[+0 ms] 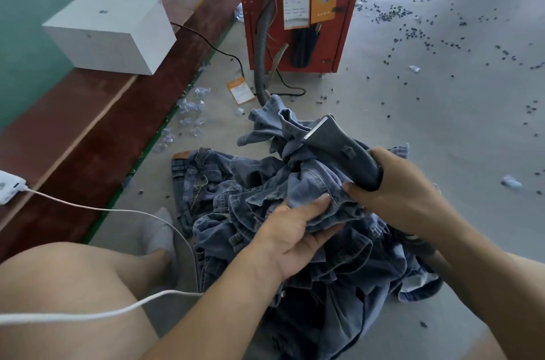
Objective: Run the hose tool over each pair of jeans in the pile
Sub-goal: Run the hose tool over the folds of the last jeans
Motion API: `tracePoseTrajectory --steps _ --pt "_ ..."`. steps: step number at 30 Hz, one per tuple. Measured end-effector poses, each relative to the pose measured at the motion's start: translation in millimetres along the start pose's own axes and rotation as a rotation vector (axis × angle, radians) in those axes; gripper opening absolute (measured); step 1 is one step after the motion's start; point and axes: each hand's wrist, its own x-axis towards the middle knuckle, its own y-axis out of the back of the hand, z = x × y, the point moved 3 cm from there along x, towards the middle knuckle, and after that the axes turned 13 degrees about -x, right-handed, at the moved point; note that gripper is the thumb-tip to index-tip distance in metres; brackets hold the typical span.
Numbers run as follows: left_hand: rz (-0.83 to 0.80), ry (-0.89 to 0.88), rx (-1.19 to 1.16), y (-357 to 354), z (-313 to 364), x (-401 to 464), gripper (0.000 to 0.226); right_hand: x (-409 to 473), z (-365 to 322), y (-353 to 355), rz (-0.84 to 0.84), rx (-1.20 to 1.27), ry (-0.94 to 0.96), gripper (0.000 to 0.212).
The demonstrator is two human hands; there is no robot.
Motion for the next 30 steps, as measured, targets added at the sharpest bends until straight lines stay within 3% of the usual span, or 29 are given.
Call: tracePoseTrajectory --steps 4,8,10,14,18,23,27,30 --pt "-0.009 -0.143 0.022 -3.5 14.0 6.8 0.038 3.3 12.3 2.7 -0.035 -0.084 -0.072 0.035" --pt "-0.002 -0.324 0.045 -10.3 21.1 13.2 0.028 -4.1 4.6 28.4 -0.002 0.038 -0.132 0.059" --pt "0.034 -0.398 -0.006 -17.0 21.4 20.1 0.027 -14.6 -2.1 52.1 0.087 0.109 -0.121 0.055" --pt "0.085 -0.466 -0.12 -32.8 18.9 40.0 0.022 -36.7 -6.6 76.2 0.111 -0.044 -0.076 0.047" --pt "0.04 -0.381 -0.227 -39.4 14.4 57.0 0.011 -39.7 -7.6 61.8 0.003 -0.166 -0.059 0.03" --pt "-0.123 -0.266 -0.307 -34.1 2.2 62.8 0.041 -10.1 10.3 37.2 -0.107 -0.096 -0.223 0.022" --pt "-0.256 -0.244 -0.226 -33.1 -6.4 66.4 0.026 -0.2 16.1 52.1 0.004 0.057 -0.277 0.025" --pt "-0.319 -0.236 -0.13 -33.3 -6.4 68.8 0.029 -17.2 18.0 64.9 -0.015 0.112 -0.237 0.021"
